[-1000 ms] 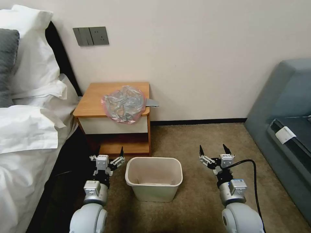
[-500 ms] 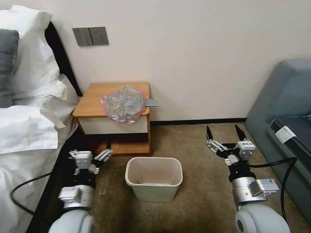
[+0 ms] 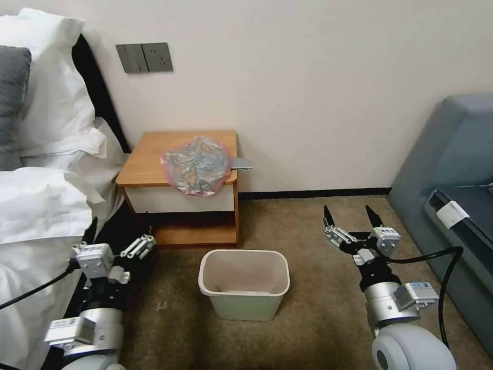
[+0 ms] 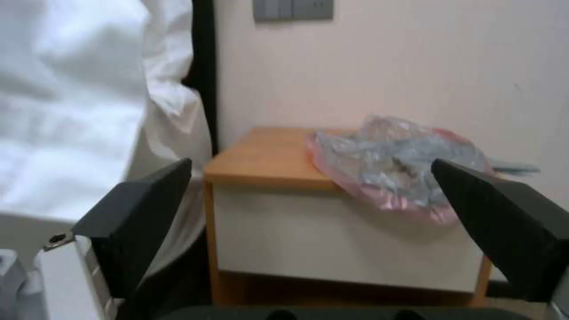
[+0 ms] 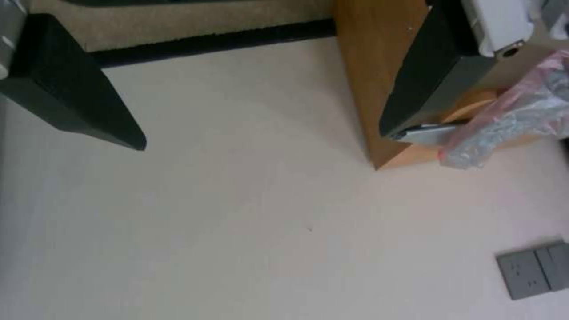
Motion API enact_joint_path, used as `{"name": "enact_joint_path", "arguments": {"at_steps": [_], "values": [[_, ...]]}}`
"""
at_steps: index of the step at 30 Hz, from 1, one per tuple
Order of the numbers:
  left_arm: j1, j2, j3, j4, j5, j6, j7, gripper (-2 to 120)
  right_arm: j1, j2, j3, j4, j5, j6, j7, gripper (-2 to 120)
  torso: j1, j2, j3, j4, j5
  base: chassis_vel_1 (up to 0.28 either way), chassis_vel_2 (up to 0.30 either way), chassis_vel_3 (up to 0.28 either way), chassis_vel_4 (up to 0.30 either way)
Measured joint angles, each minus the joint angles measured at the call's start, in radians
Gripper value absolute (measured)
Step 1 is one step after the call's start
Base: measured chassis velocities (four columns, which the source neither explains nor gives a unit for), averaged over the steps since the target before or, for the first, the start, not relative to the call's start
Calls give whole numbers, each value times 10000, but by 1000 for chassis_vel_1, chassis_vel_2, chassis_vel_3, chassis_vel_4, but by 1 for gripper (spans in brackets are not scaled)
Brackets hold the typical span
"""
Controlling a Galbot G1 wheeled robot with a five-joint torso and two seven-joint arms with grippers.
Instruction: Pick up the garbage bag from the table and place it over the trash can.
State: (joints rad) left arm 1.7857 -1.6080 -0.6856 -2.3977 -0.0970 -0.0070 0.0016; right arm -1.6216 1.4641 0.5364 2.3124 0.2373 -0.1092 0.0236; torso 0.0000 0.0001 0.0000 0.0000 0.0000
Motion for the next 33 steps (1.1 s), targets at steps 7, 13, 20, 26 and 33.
{"name": "enact_joint_path", "arguments": {"at_steps": [7, 13, 20, 26, 33], "values": [[137, -20, 427, 157, 303, 206, -234, 100, 434, -276, -409, -234, 2779, -664, 264, 100, 1, 0, 0, -1, 0, 0, 0, 0, 0], [236, -12, 556, 103, 522, 306, -351, 100, 1894, -407, -930, -1423, 7894, -1848, 1085, 100, 1, 0, 0, 0, 1, 0, 0, 0, 0], [342, -10, 568, -30, 554, 449, -454, 100, 3379, -183, -1103, -2653, 10764, -2332, 1781, 100, 0, 0, 1, 1, 0, 0, 0, 0, 0], [472, 19, 563, -224, 552, 765, -545, 100, 4794, 136, -1075, -3707, 13994, -2794, 2518, 100, 1, -1, 1, 1, -1, 0, 0, 0, 0], [574, 30, 521, -381, 577, 965, -637, 100, 6201, 504, -1185, -5460, 15390, -2983, 2802, 100, 1, -1, 1, 0, -1, 0, 0, 0, 0]]}}
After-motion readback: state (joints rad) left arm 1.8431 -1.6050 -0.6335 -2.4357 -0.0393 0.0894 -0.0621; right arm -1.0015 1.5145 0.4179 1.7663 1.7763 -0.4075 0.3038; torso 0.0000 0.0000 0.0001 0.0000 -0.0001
